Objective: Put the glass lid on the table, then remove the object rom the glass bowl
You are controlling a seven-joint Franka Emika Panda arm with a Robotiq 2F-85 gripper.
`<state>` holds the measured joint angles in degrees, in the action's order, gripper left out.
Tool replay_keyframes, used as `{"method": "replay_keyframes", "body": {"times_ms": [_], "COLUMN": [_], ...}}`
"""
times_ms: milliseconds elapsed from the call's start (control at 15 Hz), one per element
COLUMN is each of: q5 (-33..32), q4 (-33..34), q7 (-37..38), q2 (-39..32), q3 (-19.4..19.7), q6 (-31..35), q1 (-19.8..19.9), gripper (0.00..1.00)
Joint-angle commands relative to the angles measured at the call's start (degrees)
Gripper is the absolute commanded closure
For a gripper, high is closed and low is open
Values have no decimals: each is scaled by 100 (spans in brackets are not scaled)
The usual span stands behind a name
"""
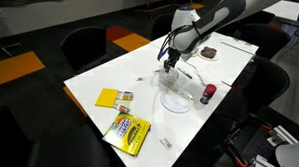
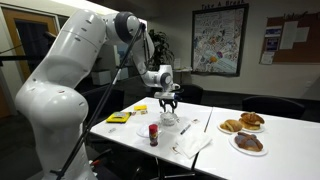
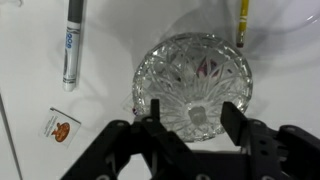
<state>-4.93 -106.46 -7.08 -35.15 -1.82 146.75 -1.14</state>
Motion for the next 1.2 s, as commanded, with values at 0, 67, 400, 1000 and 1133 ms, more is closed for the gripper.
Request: {"method": "replay_keyframes", "body": {"times_ms": [0, 67, 400, 1000, 1133], "q5": [-96, -85, -113, 73, 87], "q4": [60, 66, 70, 116, 122], "q7": [-27, -28, 11, 10, 40], "q2": [-79, -85, -23, 320, 451], "q3": [46, 39, 69, 41, 111], "q6": [88, 54, 49, -133, -130], "q1": [-31, -27, -60, 114, 182], "gripper": [65, 71, 97, 96, 96]}}
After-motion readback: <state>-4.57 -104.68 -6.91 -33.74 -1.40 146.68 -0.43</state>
